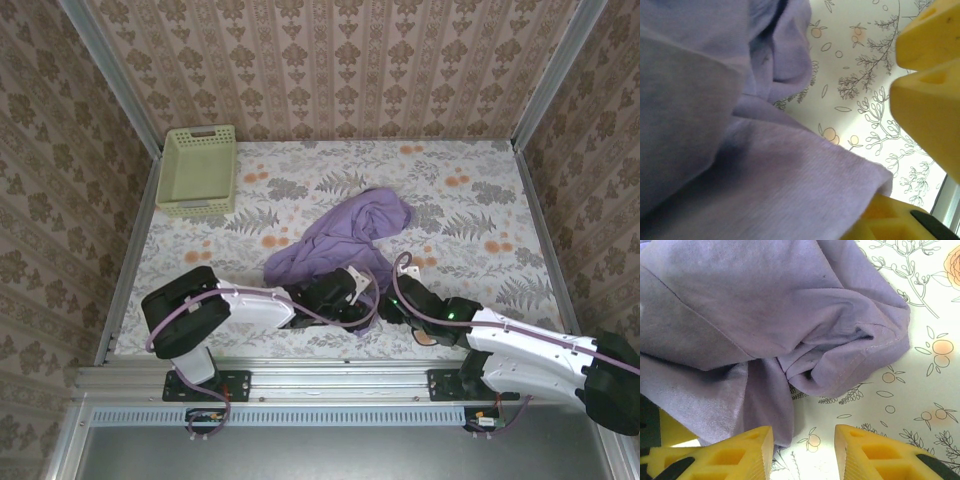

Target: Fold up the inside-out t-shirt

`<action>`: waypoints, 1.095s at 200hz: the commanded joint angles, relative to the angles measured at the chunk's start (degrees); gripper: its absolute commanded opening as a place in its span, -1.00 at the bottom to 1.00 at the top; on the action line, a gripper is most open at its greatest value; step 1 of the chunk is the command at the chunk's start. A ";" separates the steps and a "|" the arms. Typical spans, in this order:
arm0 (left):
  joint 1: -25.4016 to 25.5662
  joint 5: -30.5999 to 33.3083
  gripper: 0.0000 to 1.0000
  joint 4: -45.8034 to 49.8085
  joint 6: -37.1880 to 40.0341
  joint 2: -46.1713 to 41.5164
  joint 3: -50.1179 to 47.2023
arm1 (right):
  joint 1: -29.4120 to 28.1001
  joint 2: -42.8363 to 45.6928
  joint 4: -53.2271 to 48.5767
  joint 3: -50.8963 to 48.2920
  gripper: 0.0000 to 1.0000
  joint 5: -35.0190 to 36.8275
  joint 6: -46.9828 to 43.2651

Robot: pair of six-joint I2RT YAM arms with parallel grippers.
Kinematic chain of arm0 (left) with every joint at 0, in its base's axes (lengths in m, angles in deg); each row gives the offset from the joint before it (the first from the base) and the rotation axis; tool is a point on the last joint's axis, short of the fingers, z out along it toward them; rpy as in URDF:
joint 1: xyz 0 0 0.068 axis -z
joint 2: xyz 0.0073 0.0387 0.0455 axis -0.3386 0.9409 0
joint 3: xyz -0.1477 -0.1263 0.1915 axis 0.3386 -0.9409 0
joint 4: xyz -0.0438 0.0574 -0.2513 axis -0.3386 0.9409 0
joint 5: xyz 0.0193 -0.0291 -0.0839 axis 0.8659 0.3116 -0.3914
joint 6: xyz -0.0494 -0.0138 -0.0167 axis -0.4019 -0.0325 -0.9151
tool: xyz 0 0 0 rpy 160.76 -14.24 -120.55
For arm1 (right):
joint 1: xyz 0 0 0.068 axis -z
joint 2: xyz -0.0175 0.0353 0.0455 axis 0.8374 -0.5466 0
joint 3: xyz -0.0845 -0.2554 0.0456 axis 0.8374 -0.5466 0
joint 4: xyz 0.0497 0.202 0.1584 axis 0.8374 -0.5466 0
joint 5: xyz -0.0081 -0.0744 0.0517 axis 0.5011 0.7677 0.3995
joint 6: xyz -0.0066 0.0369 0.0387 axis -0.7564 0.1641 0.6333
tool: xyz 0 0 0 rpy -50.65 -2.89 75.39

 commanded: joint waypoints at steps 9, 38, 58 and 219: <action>1.21 -0.38 -0.48 1.40 1.68 0.57 2.24 | 0.62 -0.78 -1.57 1.53 -0.22 1.18 -1.15; 1.59 1.29 -0.63 2.31 1.92 -0.32 2.12 | 0.71 -1.31 -1.30 1.43 -0.22 1.13 -1.19; 2.14 2.96 -0.72 2.90 2.24 -1.62 1.54 | 0.78 -1.16 -1.41 1.29 -0.21 1.26 -1.25; 1.51 9.62 -0.71 -1.92 0.09 -13.92 -8.18 | 2.93 -4.44 2.23 2.66 0.00 -2.39 -3.36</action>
